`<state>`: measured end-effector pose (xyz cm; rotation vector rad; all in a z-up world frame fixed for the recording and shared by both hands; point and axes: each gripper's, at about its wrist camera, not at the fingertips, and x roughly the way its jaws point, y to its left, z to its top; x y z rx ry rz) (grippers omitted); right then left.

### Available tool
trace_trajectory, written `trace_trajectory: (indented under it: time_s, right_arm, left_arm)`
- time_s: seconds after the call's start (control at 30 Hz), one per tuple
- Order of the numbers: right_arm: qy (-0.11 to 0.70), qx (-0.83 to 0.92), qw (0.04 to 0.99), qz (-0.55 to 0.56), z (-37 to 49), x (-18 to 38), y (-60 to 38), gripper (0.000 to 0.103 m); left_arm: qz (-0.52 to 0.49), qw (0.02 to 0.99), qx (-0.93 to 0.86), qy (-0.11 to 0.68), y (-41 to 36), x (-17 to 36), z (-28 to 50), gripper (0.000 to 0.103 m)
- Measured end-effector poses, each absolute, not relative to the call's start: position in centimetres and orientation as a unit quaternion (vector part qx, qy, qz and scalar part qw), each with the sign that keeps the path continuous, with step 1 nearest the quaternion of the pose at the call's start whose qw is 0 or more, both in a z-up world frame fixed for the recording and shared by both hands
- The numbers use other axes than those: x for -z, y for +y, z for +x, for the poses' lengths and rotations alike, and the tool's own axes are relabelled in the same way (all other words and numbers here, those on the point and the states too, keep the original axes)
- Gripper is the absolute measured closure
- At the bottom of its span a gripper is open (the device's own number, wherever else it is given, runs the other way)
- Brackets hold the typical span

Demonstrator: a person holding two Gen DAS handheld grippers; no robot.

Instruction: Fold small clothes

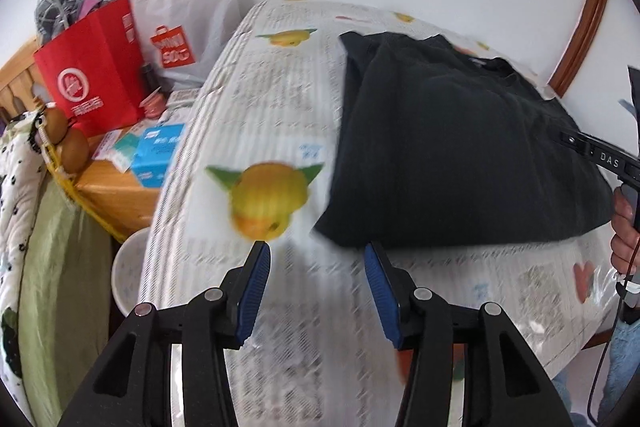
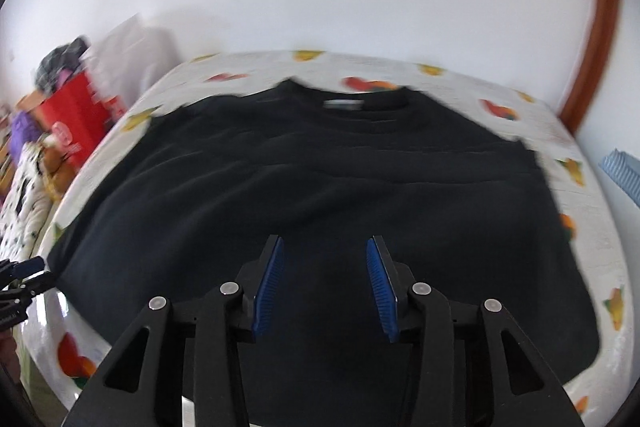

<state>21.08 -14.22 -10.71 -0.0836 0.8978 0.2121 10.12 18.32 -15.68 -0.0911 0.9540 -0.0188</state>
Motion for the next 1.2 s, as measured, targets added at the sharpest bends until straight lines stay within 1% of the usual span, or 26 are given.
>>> trace_trajectory:
  time_s: [0.17,0.23,0.3,0.37,0.43,0.5,0.53,0.57,0.63,0.7,0.77,0.9,1.0,1.1,1.13,1.17,1.2]
  right_arm:
    - [0.442,-0.173,0.876,-0.084,19.1,13.0,-4.8,0.057]
    - [0.430,-0.175,0.879,-0.110,17.8,13.5,-2.0,0.057]
    - [0.413,-0.157,0.885,-0.146,16.9,13.7,0.0,0.061]
    - [0.404,-0.148,0.886,-0.172,16.1,13.5,1.4,0.072]
    - [0.407,-0.149,0.883,-0.180,15.8,13.2,2.1,0.077]
    - [0.408,-0.168,0.880,-0.175,15.5,12.6,2.4,0.076]
    - [0.411,-0.182,0.877,-0.170,15.2,12.3,2.6,0.073]
    - [0.414,-0.203,0.873,-0.162,14.9,12.0,2.8,0.065]
    - [0.410,-0.238,0.867,-0.156,13.9,11.6,3.5,0.058]
    - [0.401,-0.258,0.862,-0.174,12.8,11.7,5.0,0.057]
    - [0.394,-0.279,0.854,-0.194,12.0,12.2,6.6,0.053]
    - [0.415,-0.306,0.829,-0.216,11.6,14.1,9.3,0.052]
    - [0.395,-0.292,0.834,-0.250,11.4,15.1,11.0,0.049]
    - [0.379,-0.286,0.844,-0.251,11.8,15.6,12.0,0.047]
    - [0.376,-0.285,0.846,-0.247,12.1,15.6,12.1,0.051]
    - [0.375,-0.282,0.850,-0.240,12.5,15.6,11.9,0.066]
    - [0.372,-0.268,0.855,-0.241,12.7,15.7,11.8,0.075]
  left_arm:
    - [-0.068,0.884,0.012,0.463,21.5,16.6,7.2,0.057]
    - [-0.071,0.884,0.008,0.462,22.7,16.7,6.3,0.057]
    - [-0.082,0.886,0.008,0.456,23.9,16.8,5.7,0.057]
    - [-0.098,0.886,0.013,0.452,24.7,16.7,5.5,0.057]
    - [-0.113,0.886,0.020,0.449,25.4,16.8,5.5,0.057]
    - [-0.121,0.886,0.027,0.446,25.7,16.8,5.6,0.057]
    - [-0.123,0.887,0.032,0.444,25.7,16.9,5.7,0.057]
    - [-0.123,0.887,0.035,0.444,25.7,16.9,5.9,0.057]
    - [-0.122,0.888,0.039,0.442,25.9,16.9,6.1,0.057]
    - [-0.117,0.889,0.041,0.440,26.1,16.9,6.2,0.056]
    - [-0.120,0.891,0.038,0.435,26.8,16.8,6.3,0.053]
    - [-0.137,0.890,0.042,0.434,28.2,16.8,6.2,0.053]
    - [-0.140,0.890,0.041,0.433,28.4,16.8,6.1,0.052]
    - [-0.138,0.889,0.043,0.434,28.3,16.8,6.2,0.052]
    - [-0.136,0.889,0.045,0.435,28.1,16.8,6.2,0.052]
    - [-0.133,0.888,0.047,0.437,27.8,16.8,6.3,0.052]
    - [-0.128,0.888,0.050,0.439,27.4,16.8,6.5,0.052]
